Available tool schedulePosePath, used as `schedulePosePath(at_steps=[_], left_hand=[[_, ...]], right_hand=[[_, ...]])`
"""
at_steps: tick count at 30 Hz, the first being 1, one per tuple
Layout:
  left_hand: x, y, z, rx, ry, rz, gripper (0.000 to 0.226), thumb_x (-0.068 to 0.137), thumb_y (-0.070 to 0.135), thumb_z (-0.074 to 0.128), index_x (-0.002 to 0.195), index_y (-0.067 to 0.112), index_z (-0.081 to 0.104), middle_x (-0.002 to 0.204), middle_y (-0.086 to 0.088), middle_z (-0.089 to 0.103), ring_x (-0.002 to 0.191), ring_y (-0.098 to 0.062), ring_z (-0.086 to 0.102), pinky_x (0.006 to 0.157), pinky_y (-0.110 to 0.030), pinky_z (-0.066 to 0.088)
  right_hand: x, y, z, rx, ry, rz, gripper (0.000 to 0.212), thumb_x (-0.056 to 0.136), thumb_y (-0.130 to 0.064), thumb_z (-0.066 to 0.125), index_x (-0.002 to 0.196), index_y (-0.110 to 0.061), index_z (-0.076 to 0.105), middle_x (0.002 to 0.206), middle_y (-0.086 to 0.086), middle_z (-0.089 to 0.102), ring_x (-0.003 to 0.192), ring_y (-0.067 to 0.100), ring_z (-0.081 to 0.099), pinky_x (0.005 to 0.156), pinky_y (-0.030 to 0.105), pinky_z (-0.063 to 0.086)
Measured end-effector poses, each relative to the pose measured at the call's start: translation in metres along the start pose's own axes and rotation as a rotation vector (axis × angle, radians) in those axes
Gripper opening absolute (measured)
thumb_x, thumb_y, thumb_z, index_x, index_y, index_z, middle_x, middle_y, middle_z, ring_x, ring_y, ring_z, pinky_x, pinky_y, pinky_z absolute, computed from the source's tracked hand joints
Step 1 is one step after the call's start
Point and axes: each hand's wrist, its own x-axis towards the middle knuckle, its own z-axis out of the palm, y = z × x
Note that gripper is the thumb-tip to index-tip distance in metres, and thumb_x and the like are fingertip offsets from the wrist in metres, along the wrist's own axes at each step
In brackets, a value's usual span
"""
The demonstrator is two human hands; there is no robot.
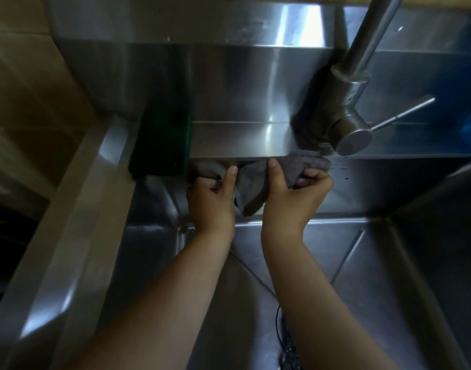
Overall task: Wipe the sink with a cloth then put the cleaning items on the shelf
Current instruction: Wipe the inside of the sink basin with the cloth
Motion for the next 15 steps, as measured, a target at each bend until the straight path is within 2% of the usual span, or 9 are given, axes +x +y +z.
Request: schedulePosePath(at_steps=[3,6,8,11,13,15], left_hand=[[0.000,-0.002,0.001,-0.034,0.015,0.002,0.042,0.084,0.041,0.060,0.059,0.009,0.049,0.062,-0.003,0.052,0.066,-0.016,0.048,0.054,-0.020,0.024],[-0.003,-0.003,0.003,-0.093,0.036,0.000,0.033,0.081,0.038,0.065,0.063,0.016,0.047,0.070,0.001,0.055,0.076,-0.015,0.052,0.060,-0.016,0.029],[-0.003,-0.004,0.004,-0.108,0.033,0.008,0.031,0.080,0.036,0.066,0.065,0.017,0.048,0.069,0.002,0.054,0.080,-0.018,0.054,0.063,-0.017,0.032],[-0.002,-0.007,0.004,-0.100,0.016,0.025,0.031,0.080,0.036,0.066,0.063,0.020,0.046,0.070,0.001,0.055,0.089,-0.025,0.057,0.078,-0.029,0.043],[-0.003,-0.008,0.004,-0.100,0.016,0.019,0.030,0.080,0.038,0.065,0.064,0.022,0.045,0.079,-0.005,0.059,0.095,-0.028,0.056,0.085,-0.038,0.044],[-0.003,-0.010,0.004,-0.101,0.028,0.017,0.031,0.079,0.040,0.066,0.066,0.021,0.044,0.084,-0.009,0.060,0.096,-0.029,0.055,0.087,-0.041,0.043]], right_hand=[[0.003,0.012,-0.001,-0.013,-0.015,-0.018,0.045,0.071,-0.021,0.078,0.081,-0.032,0.036,0.104,0.011,0.047,0.090,0.019,0.052,0.079,0.019,0.047],[0.007,0.032,-0.003,-0.031,-0.017,0.010,0.046,0.071,-0.019,0.079,0.081,-0.031,0.036,0.105,0.012,0.048,0.089,0.019,0.052,0.078,0.018,0.046],[0.010,0.049,-0.006,-0.052,-0.010,0.041,0.046,0.071,-0.015,0.079,0.081,-0.030,0.036,0.102,0.013,0.051,0.088,0.019,0.053,0.074,0.013,0.046],[0.015,0.078,-0.010,-0.119,0.008,0.096,0.044,0.071,-0.011,0.079,0.082,-0.022,0.038,0.103,0.016,0.054,0.089,0.021,0.056,0.073,0.015,0.046],[0.017,0.095,-0.014,-0.203,0.003,0.109,0.044,0.070,-0.009,0.079,0.086,-0.015,0.039,0.107,0.016,0.053,0.093,0.024,0.056,0.076,0.018,0.044],[0.021,0.108,-0.019,-0.297,0.000,0.117,0.045,0.069,-0.008,0.080,0.088,-0.012,0.039,0.107,0.017,0.051,0.095,0.026,0.053,0.080,0.023,0.043]])
